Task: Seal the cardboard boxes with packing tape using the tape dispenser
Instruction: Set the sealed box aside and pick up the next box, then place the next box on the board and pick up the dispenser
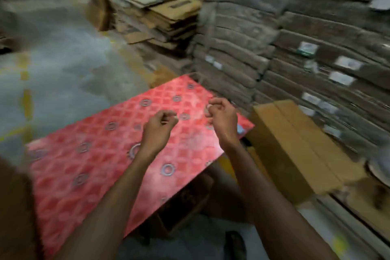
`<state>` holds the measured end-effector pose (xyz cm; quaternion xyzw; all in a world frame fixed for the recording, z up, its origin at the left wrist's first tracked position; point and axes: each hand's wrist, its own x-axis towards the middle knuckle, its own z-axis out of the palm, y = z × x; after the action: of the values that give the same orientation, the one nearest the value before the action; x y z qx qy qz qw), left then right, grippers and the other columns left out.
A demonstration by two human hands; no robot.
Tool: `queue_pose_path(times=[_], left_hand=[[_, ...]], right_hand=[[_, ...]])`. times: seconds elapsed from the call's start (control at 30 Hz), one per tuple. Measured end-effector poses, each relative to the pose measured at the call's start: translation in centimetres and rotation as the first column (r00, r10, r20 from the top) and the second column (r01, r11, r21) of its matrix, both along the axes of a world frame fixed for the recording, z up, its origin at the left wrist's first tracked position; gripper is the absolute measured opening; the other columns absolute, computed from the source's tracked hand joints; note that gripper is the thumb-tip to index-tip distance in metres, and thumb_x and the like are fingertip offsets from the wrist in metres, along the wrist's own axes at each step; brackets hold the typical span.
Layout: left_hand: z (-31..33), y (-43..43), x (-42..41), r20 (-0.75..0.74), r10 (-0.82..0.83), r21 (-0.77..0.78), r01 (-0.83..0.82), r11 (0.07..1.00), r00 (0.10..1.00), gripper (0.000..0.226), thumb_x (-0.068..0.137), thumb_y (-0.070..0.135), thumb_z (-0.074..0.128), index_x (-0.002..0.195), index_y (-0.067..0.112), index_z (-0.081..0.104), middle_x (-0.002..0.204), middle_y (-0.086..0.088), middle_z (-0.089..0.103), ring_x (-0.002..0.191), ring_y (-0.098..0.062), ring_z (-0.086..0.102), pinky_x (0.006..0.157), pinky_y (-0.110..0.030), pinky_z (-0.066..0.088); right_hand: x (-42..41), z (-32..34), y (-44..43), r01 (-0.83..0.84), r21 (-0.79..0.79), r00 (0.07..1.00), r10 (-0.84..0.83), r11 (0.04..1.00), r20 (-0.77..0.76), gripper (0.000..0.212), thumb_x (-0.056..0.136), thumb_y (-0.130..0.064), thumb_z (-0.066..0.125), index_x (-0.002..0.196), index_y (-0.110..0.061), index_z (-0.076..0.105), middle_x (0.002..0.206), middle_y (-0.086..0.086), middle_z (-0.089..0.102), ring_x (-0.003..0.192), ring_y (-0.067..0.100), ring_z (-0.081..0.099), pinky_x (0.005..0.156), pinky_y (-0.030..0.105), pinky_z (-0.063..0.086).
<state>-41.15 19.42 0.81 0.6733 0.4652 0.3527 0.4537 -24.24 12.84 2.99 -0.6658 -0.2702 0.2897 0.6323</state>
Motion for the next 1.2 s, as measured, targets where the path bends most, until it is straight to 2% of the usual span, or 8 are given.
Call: queue_pose_path(times=[0.13, 0.37, 0.5, 0.63, 0.8, 0.9, 1.07, 1.2], left_hand=[[-2.9, -3.0, 11.4, -0.045, -0.212, -0.075, 0.209, 0.975, 0.976, 0.01, 0.09, 0.017, 0.07, 0.096, 0.025, 0.071, 0.084, 0.003, 0.071, 0.077, -0.011, 0.064, 0.074, -0.025, 0.048], [-10.7, -11.2, 30.6, -0.06, -0.394, -0.338, 0.353, 0.873, 0.917, 0.008, 0.092, 0.016, 0.071, 0.093, 0.022, 0.068, 0.085, 0.003, 0.067, 0.084, -0.015, 0.063, 0.084, -0.029, 0.048], [-16.5, -17.3, 39.9, -0.06, -0.383, -0.556, 0.287, 0.78, 0.922, 0.013, 0.093, 0.021, 0.071, 0.104, 0.023, 0.064, 0.103, -0.004, 0.07, 0.101, -0.024, 0.066, 0.092, -0.031, 0.049], [-22.2, -23.0, 45.9, -0.092, -0.422, -0.76, 0.21, 0.615, 0.902, 0.049, 0.092, 0.028, 0.072, 0.136, 0.019, 0.051, 0.124, -0.003, 0.065, 0.12, -0.025, 0.061, 0.102, -0.038, 0.048], [-24.0, -27.3, 49.6, -0.089, -0.314, -0.907, 0.053, 0.418, 0.945, 0.07, 0.088, 0.033, 0.074, 0.141, 0.038, 0.029, 0.135, 0.006, 0.047, 0.113, -0.021, 0.053, 0.08, -0.038, 0.051], [-25.0, -28.3, 50.8, -0.068, -0.257, -0.961, 0.006, 0.277, 0.964, 0.093, 0.063, 0.047, 0.077, 0.146, 0.037, 0.036, 0.136, 0.001, 0.054, 0.118, -0.027, 0.054, 0.084, -0.038, 0.047], [-25.0, -27.9, 52.5, -0.097, -0.092, -0.966, -0.072, 0.249, 0.991, 0.083, 0.074, 0.034, 0.08, 0.143, 0.037, 0.033, 0.128, -0.005, 0.055, 0.118, -0.032, 0.054, 0.077, -0.039, 0.046], [-23.2, -26.1, 52.9, -0.092, 0.087, -0.909, -0.12, 0.4, 0.992, 0.079, 0.09, 0.025, 0.074, 0.146, 0.045, 0.023, 0.133, -0.005, 0.057, 0.109, -0.027, 0.062, 0.09, -0.05, 0.052]], right_hand=[[11.5, -3.3, -5.5, 0.239, -0.106, 0.97, -0.241, 0.965, -0.01, 0.009, 0.075, -0.017, 0.063, 0.081, -0.023, 0.064, 0.081, 0.01, 0.07, 0.068, 0.023, 0.063, 0.065, 0.039, 0.05], [30.3, -10.3, -16.0, 0.407, -0.331, 0.907, -0.419, 0.851, 0.039, 0.016, 0.092, -0.015, 0.061, 0.103, -0.023, 0.069, 0.097, -0.001, 0.072, 0.086, 0.019, 0.069, 0.079, 0.04, 0.058], [40.2, -15.2, -20.5, 0.406, -0.446, 0.904, -0.423, 0.798, 0.068, 0.017, 0.089, -0.013, 0.062, 0.103, -0.019, 0.069, 0.1, 0.003, 0.072, 0.086, 0.024, 0.067, 0.074, 0.041, 0.054], [48.6, -19.7, -24.1, 0.418, -0.581, 0.899, -0.412, 0.698, 0.152, 0.037, 0.088, -0.018, 0.069, 0.124, -0.014, 0.063, 0.111, 0.001, 0.066, 0.09, 0.02, 0.058, 0.08, 0.03, 0.042], [55.5, -24.7, -27.3, 0.316, -0.766, 0.938, -0.305, 0.56, 0.165, 0.076, 0.077, -0.04, 0.071, 0.145, -0.019, 0.047, 0.133, 0.012, 0.062, 0.118, 0.034, 0.061, 0.1, 0.052, 0.049], [57.3, -26.5, -28.4, 0.25, -0.817, 0.959, -0.249, 0.519, 0.136, 0.074, 0.071, -0.046, 0.068, 0.137, -0.015, 0.051, 0.129, 0.014, 0.063, 0.12, 0.038, 0.058, 0.101, 0.054, 0.048], [58.0, -27.6, -28.8, 0.219, -0.838, 0.973, -0.181, 0.5, 0.147, 0.082, 0.065, -0.053, 0.069, 0.132, -0.009, 0.053, 0.13, 0.015, 0.06, 0.12, 0.038, 0.057, 0.1, 0.054, 0.048], [58.0, -25.1, -26.6, 0.272, -0.793, 0.96, -0.215, 0.545, 0.182, 0.082, 0.075, -0.057, 0.072, 0.144, -0.021, 0.047, 0.145, 0.011, 0.041, 0.132, 0.036, 0.042, 0.107, 0.052, 0.038]])
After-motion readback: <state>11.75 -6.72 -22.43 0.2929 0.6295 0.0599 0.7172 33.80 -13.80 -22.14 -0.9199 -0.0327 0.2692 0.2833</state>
